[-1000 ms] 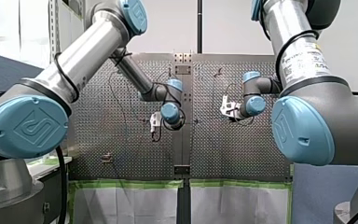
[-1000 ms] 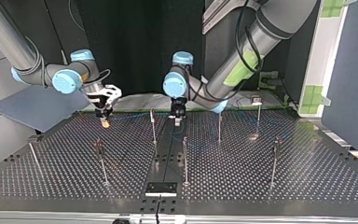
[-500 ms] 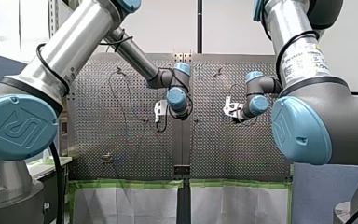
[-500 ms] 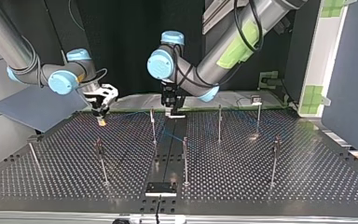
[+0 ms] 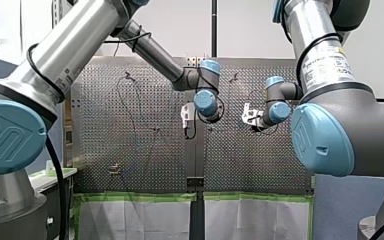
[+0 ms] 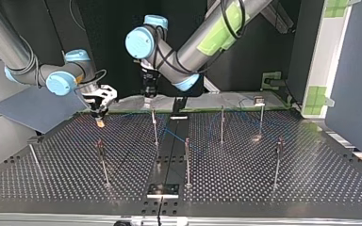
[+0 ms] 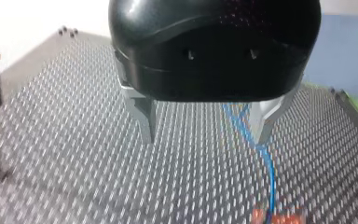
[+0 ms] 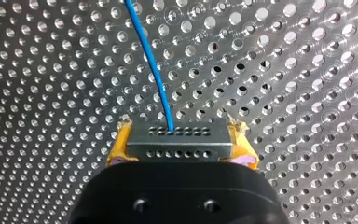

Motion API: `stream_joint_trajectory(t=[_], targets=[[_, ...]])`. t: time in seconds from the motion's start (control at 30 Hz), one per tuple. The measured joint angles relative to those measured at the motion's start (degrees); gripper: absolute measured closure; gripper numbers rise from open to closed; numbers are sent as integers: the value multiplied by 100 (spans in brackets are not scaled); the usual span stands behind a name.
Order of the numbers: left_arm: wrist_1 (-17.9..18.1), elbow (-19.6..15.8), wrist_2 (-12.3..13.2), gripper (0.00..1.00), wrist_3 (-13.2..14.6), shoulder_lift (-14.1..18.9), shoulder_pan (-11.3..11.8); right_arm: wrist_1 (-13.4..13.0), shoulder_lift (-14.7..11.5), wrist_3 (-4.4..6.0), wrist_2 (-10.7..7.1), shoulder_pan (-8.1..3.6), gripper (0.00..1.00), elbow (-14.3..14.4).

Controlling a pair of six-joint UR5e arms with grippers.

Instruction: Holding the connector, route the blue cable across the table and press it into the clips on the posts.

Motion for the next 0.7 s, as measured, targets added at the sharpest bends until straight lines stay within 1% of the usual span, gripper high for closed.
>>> stream_joint_trajectory(t=[0.13, 0.23, 0.33, 0.5, 0.7], targets=[[-135, 199, 22, 0, -74, -187, -202, -2, 0, 13, -123, -2, 100, -2], [-262, 342, 73, 0, -169, -329, -290, -6, 0, 32, -195, -3, 100, -3], [-407, 492, 133, 0, -230, -479, -317, -6, 0, 40, -223, -3, 100, -3], [-628, 758, 151, 0, -275, -744, -298, -3, -1, 48, -248, -3, 100, -2], [-636, 1117, 73, 0, -325, -1103, -272, -7, 1, 51, -256, -3, 100, -4]])
